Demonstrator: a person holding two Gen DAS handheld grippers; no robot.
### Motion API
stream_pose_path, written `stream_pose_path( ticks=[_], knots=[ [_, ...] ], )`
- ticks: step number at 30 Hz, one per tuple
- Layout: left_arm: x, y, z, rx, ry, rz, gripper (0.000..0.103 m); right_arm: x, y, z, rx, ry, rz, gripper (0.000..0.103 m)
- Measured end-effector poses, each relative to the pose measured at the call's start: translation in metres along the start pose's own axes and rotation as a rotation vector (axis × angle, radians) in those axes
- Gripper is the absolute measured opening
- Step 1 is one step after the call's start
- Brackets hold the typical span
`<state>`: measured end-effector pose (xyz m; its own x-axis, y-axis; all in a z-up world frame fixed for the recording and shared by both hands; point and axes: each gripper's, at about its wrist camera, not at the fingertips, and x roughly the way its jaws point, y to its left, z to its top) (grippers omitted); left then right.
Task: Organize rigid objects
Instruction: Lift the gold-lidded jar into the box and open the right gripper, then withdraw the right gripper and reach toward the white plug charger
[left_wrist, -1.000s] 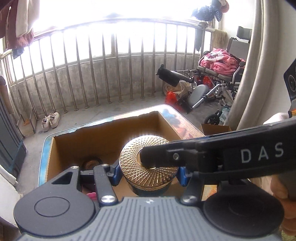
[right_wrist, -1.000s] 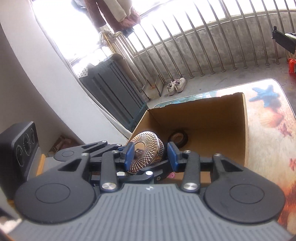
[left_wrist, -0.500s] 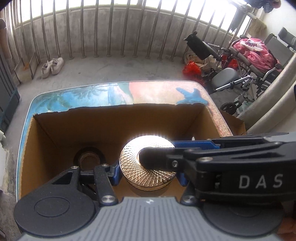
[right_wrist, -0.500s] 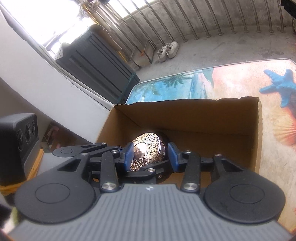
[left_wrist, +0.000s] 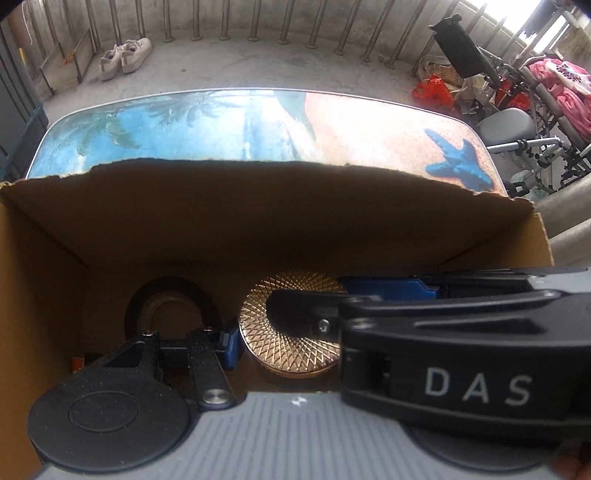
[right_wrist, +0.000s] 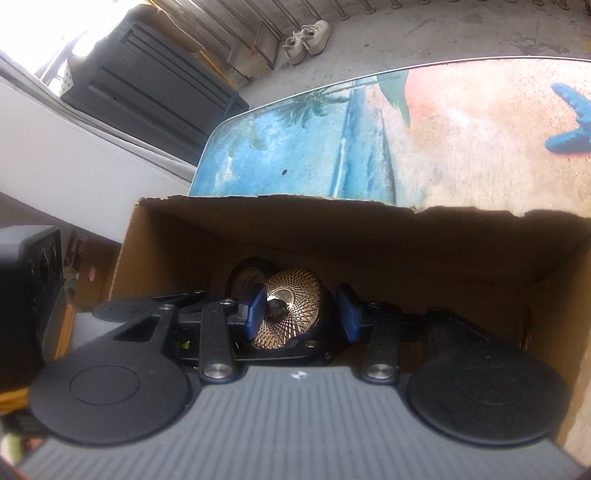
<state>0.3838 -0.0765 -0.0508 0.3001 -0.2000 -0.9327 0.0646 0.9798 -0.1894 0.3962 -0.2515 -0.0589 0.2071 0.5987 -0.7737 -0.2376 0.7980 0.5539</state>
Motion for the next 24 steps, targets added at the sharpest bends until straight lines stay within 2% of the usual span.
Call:
stream_pose_path(
  ticks=[5, 9, 13, 19, 24],
  knots=[
    [0.010, 0.000, 0.005, -0.016, 0.016, -0.004, 0.059, 0.008, 0.002, 0.005, -0.031, -0.005, -0.036, 0.042],
    [0.008, -0.001, 0.009, -0.022, 0.010, 0.002, 0.064, 0.007, 0.002, 0.009, -0.027, -0.017, -0.024, 0.042],
    [-0.001, -0.002, 0.008, -0.016, -0.010, -0.007, 0.076, -0.007, 0.004, 0.005, -0.024, -0.051, -0.006, 0.045],
    [-0.031, -0.009, -0.004, 0.027, -0.060, -0.036, 0.079, -0.061, 0.020, -0.014, -0.055, -0.178, 0.045, 0.050],
    [-0.077, -0.010, -0.023, 0.073, -0.125, -0.120, 0.082, -0.124, 0.034, -0.049, -0.095, -0.318, 0.094, 0.055]
  ],
)
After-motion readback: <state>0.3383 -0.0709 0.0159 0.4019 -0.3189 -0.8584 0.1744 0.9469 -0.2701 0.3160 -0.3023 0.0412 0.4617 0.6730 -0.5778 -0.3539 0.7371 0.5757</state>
